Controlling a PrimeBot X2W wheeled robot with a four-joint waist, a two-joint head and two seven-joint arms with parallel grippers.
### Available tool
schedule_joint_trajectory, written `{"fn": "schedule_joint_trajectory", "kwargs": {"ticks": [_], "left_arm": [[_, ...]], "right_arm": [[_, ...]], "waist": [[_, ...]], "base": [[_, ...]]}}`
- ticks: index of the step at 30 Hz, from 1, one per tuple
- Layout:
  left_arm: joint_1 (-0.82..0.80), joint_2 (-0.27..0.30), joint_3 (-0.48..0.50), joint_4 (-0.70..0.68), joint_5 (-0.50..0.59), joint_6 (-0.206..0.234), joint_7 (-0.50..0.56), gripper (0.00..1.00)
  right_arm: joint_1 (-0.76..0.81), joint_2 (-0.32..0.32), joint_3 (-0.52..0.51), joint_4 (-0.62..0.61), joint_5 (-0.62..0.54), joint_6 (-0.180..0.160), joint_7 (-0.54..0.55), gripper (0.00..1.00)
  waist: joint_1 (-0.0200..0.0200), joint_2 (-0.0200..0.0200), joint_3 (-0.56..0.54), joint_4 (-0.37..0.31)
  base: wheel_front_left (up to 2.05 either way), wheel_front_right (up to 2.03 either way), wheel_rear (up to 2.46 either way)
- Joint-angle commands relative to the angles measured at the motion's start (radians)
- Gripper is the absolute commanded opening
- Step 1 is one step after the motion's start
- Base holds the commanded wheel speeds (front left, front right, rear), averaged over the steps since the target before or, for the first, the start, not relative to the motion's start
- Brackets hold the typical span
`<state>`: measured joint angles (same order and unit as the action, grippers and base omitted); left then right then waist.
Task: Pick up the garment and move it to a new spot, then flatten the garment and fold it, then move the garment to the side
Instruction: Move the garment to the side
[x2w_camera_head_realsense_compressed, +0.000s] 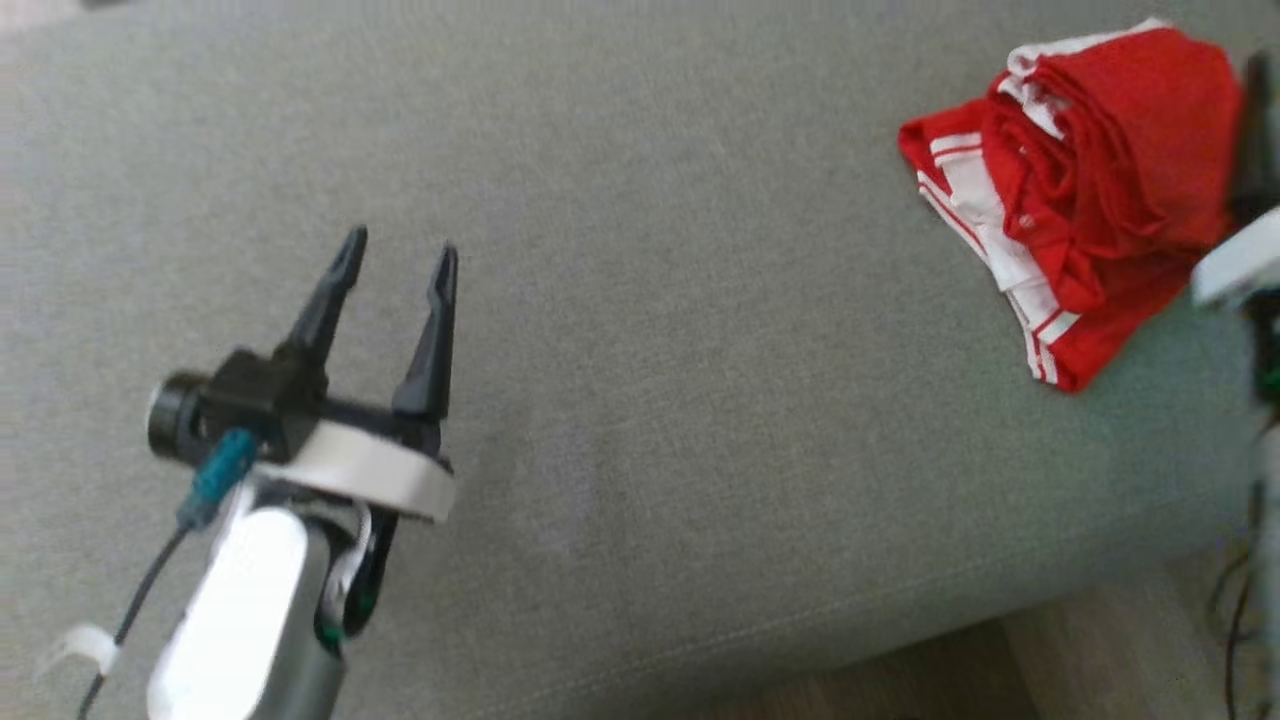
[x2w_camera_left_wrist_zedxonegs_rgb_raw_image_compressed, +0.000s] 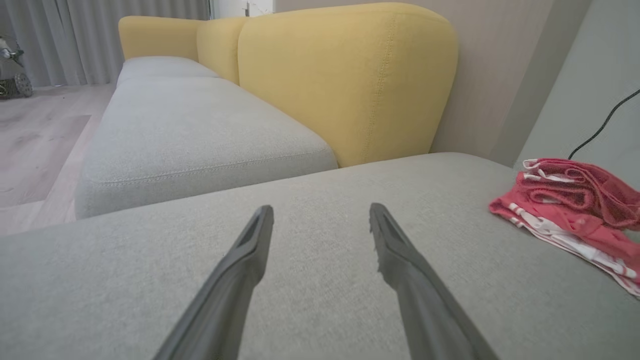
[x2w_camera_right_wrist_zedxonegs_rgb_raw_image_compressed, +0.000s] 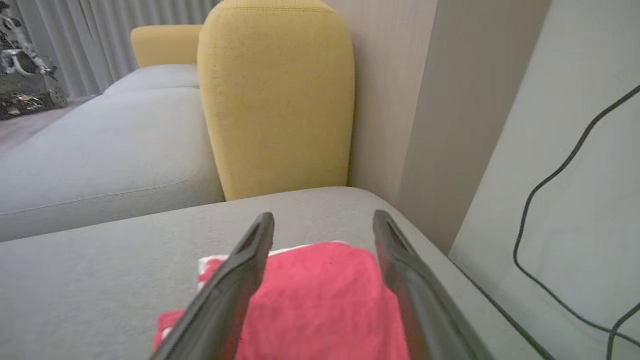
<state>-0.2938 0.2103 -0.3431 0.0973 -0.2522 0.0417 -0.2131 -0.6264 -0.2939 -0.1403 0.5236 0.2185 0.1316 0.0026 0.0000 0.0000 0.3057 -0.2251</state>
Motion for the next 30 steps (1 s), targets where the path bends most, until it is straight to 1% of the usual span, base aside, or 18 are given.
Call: {"fn": "schedule_joint_trajectory", "kwargs": {"ticks": [1,7,11,12,13,19,24,30], "left_arm": [[0.016,0.009,0.039,-0.026,-0.01,0.013,-0.01,1.0],[0.074,0.01,0.054,-0.02,-0.027,0.035,-0.018,1.0],[0.101,0.008,0.065,-0.015,-0.038,0.047,-0.025,1.0],[0.108,0.008,0.068,-0.014,-0.041,0.05,-0.026,1.0],[0.108,0.008,0.068,-0.014,-0.041,0.05,-0.026,1.0],[0.151,0.018,0.085,-0.005,-0.051,0.058,-0.035,1.0],[0.202,0.031,0.094,-0.004,-0.059,0.062,-0.039,1.0],[0.266,0.047,0.094,-0.015,-0.059,0.07,-0.04,1.0]], "right_arm": [[0.066,0.034,0.009,-0.094,-0.021,-0.001,-0.023,1.0],[0.241,0.173,0.039,-0.277,-0.047,-0.001,-0.029,1.0],[0.323,0.217,0.094,-0.345,-0.03,-0.001,-0.046,1.0],[0.339,0.224,0.107,-0.353,-0.026,-0.001,-0.048,1.0],[0.339,0.224,0.107,-0.353,-0.026,-0.001,-0.048,1.0],[0.404,0.239,0.148,-0.377,-0.044,-0.001,-0.051,1.0],[0.46,0.243,0.15,-0.389,-0.063,-0.001,-0.047,1.0],[0.535,0.243,0.161,-0.419,-0.064,-0.001,-0.042,1.0]], "waist": [[0.0,0.0,-0.058,0.018],[0.0,0.0,-0.118,0.082],[0.0,0.0,-0.147,0.136],[0.0,0.0,-0.153,0.15],[0.0,0.0,-0.153,0.15],[0.0,0.0,-0.203,0.219],[0.0,0.0,-0.253,0.24],[0.0,0.0,-0.312,0.245]], "base": [[0.0,0.0,0.0],[0.0,0.0,0.0],[0.0,0.0,0.0],[0.0,0.0,0.0],[0.0,0.0,0.0],[0.0,0.0,0.0],[0.0,0.0,0.0],[0.0,0.0,0.0]]}}
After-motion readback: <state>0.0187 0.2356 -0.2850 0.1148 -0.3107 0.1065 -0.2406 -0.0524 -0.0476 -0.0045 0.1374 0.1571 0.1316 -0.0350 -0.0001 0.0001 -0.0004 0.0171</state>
